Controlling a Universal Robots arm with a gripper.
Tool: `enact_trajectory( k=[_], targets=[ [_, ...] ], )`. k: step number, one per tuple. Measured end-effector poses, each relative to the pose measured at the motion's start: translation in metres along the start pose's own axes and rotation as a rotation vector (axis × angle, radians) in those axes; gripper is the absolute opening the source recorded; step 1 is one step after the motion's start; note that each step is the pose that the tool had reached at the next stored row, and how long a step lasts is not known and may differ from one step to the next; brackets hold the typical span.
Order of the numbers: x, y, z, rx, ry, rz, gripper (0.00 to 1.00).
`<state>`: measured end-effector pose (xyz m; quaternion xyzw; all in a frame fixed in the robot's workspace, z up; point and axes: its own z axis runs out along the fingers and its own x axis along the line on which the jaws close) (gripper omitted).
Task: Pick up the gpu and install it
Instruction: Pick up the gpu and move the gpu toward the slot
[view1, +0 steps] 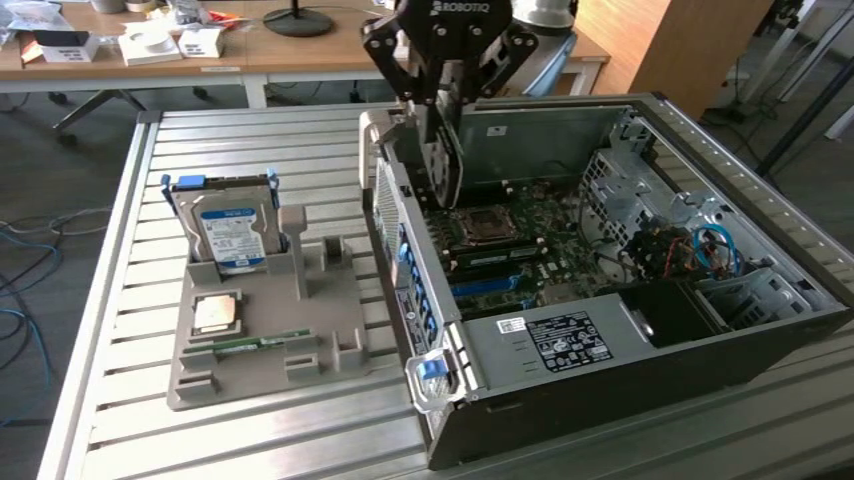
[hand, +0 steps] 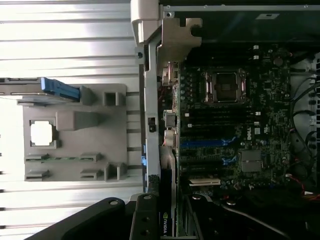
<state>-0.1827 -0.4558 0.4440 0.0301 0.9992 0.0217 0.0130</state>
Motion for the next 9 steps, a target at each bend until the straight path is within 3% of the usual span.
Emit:
enact_trajectory(
  k=[9],
  targets=[
    [-0.041,0.0024,0.0011,-0.0006,0.0004,0.0,0.26]
  ],
)
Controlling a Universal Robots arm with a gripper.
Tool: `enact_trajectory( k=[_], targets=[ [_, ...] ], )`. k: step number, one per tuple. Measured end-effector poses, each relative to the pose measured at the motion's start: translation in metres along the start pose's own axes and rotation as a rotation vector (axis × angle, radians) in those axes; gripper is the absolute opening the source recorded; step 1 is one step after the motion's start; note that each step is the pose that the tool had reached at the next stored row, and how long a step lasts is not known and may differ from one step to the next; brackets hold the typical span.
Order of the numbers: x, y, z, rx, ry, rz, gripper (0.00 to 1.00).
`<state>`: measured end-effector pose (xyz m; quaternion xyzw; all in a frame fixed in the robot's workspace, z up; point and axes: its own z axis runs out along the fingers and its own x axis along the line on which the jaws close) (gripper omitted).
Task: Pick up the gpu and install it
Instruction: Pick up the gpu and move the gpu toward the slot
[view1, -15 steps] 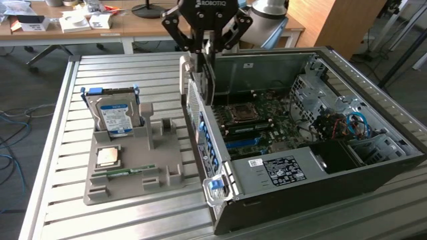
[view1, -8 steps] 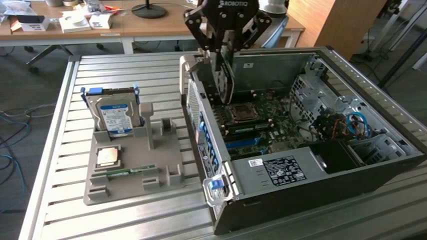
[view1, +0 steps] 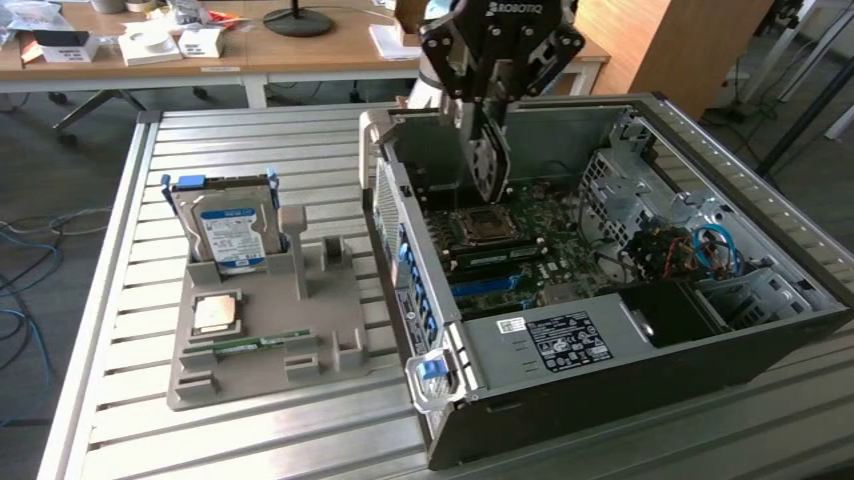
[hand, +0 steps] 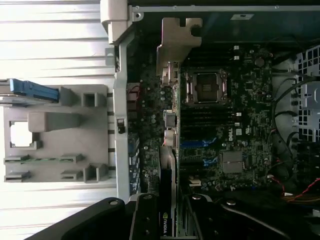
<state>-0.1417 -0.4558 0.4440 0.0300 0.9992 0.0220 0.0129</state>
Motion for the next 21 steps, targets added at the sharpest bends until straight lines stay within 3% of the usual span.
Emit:
enact_trajectory(
  k=[14,21],
  targets=[
    [-0.064,0.0038,0.0017,0.0,0.0018,0.0,0.26],
    [-0.089,0.0053,0.0024,0.0,0.0024,0.0,0.26]
  ],
)
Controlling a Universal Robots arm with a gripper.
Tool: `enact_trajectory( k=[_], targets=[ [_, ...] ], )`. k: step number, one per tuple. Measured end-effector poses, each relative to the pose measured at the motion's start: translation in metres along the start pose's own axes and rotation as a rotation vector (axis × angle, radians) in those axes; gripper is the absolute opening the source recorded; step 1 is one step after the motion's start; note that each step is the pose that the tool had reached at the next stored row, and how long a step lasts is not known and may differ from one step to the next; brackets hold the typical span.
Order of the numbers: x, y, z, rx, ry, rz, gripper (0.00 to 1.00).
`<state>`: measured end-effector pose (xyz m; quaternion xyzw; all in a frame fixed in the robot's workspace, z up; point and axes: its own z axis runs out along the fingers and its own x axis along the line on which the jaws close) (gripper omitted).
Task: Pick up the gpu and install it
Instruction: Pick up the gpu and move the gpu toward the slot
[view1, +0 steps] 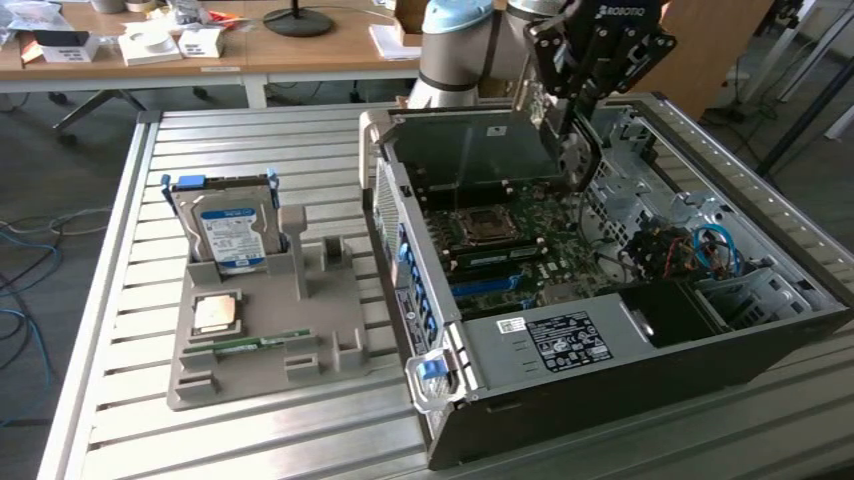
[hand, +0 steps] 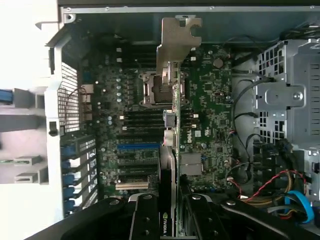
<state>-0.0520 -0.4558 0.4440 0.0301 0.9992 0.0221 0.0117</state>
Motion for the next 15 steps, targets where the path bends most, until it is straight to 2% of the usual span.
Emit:
enact_trajectory(
  k=[11,15],
  targets=[
    [-0.032,0.0019,0.0008,0.0001,0.0016,0.0,0.26],
    [-0.035,0.0021,0.0009,0.0001,0.0017,-0.003,0.26]
  ],
)
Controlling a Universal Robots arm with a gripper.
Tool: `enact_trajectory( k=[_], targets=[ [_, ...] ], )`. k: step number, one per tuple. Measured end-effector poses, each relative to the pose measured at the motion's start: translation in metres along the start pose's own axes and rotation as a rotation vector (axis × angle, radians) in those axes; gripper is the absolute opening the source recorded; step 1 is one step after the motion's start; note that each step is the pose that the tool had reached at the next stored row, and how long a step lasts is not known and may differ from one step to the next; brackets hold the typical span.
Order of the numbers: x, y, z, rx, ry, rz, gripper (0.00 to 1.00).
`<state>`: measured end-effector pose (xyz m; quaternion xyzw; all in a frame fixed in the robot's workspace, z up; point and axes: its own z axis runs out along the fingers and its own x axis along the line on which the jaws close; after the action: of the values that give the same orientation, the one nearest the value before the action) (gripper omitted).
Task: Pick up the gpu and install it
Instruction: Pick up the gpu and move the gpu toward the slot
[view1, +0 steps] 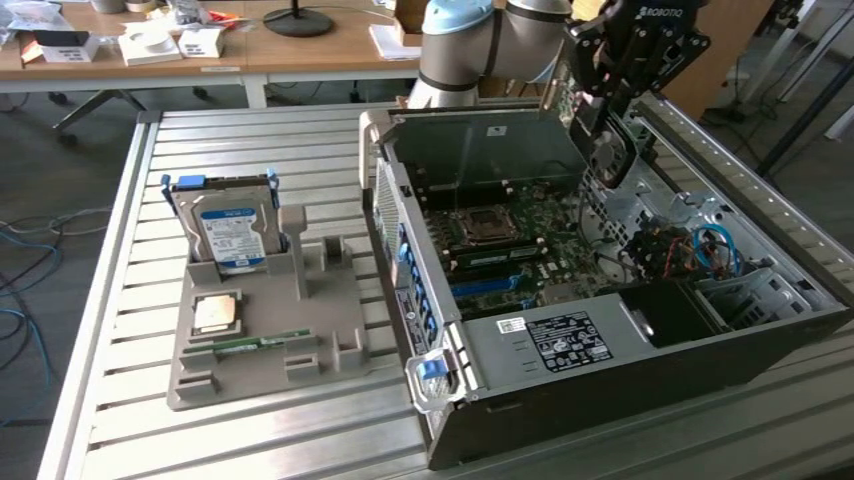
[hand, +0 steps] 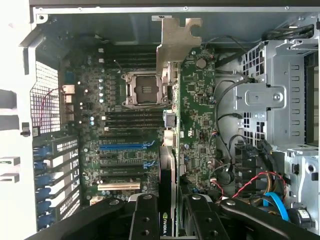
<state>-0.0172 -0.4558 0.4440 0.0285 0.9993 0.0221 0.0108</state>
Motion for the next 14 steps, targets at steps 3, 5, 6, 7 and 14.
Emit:
enact_trajectory(
  k=[3,5,6,7,14],
  targets=[
    [0.0,0.0,0.0001,-0.0001,0.0,-0.001,0.26],
    [-0.0005,0.0,0.0002,-0.0003,0.0004,-0.01,0.26],
    [-0.0008,0.0,0.0002,-0.0003,0.0006,-0.015,0.26],
    [-0.0009,0.0,0.0002,-0.0004,0.0007,-0.017,0.26],
    [-0.0033,0.0002,0.0003,-0.0009,0.0017,-0.038,0.26]
  ],
)
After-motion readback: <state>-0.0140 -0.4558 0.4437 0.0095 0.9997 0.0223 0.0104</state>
